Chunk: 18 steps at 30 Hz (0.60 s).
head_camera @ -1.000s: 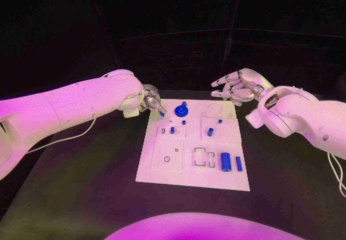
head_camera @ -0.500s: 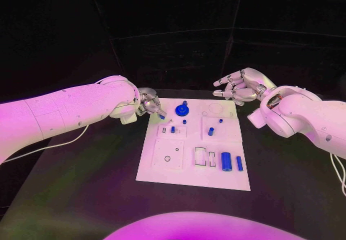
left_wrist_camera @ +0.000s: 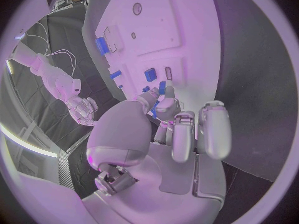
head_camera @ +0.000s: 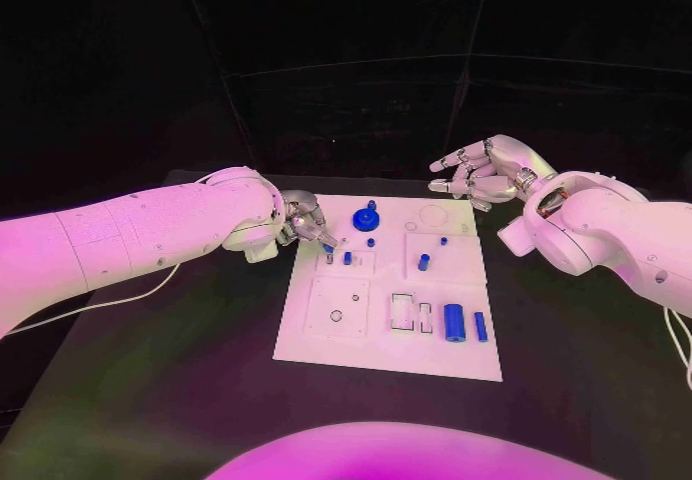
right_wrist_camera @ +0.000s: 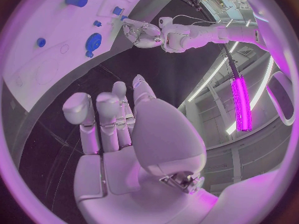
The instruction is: Assemble the parts on the task board
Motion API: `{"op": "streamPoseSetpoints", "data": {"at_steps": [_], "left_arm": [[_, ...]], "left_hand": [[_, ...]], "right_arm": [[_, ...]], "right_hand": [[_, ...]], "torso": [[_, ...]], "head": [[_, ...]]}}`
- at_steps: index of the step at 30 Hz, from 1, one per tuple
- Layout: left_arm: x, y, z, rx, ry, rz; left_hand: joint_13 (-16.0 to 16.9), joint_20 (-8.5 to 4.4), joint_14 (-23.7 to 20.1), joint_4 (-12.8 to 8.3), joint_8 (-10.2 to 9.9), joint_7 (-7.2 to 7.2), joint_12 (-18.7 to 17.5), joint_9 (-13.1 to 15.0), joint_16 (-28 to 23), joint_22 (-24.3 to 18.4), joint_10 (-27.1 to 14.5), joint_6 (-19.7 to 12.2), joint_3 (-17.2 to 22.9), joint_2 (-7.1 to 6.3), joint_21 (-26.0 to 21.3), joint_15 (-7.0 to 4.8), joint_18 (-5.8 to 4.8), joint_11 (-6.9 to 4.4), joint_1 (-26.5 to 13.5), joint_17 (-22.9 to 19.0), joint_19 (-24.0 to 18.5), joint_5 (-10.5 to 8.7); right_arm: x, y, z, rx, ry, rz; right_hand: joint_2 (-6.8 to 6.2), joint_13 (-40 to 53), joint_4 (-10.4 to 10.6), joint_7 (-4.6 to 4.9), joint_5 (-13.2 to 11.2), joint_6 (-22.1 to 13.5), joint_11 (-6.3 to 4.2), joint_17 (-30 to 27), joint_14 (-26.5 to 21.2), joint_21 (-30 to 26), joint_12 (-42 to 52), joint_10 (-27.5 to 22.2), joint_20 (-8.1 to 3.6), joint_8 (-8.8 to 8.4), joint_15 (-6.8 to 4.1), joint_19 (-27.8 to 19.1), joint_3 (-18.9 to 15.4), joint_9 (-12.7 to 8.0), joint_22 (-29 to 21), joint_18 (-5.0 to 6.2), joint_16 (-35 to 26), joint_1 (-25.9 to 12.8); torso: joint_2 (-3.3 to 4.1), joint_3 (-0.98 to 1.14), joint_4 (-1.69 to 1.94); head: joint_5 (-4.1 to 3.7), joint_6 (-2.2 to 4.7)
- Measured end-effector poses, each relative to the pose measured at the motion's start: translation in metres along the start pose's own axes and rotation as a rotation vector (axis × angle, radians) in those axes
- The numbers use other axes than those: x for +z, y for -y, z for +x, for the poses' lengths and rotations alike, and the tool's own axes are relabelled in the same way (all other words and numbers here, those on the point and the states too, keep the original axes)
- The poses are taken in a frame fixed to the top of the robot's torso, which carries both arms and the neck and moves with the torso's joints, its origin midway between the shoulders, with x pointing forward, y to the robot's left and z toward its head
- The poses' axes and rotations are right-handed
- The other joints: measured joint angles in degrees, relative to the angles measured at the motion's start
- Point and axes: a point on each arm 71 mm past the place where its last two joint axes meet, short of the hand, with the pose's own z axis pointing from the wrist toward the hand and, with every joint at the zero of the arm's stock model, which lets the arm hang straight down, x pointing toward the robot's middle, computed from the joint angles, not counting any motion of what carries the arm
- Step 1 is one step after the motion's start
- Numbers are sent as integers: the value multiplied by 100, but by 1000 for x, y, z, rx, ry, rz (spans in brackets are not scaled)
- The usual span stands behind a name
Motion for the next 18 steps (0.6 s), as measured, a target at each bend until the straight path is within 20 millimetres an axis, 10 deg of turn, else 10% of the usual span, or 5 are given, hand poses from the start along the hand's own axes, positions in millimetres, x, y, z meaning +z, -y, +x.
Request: {"op": "streamPoseSetpoints", "data": {"at_steps": [18], "left_arm": [[2,-2,5,13,-27,-19]], "left_hand": [[0,0,0,-22,-1,10,0,-8,0,-1,0,8,22,3,0,0,0,0,-19,0,0,-2]], "right_arm": [[0,0,0,0,0,0]], "right_hand": [[0,0,0,0,0,0,0,0,0,0,0,0,0,0,0,0,0,0,0,0,0,0]], "torso": [[0,2,-5]], "head": [[8,-21]]}}
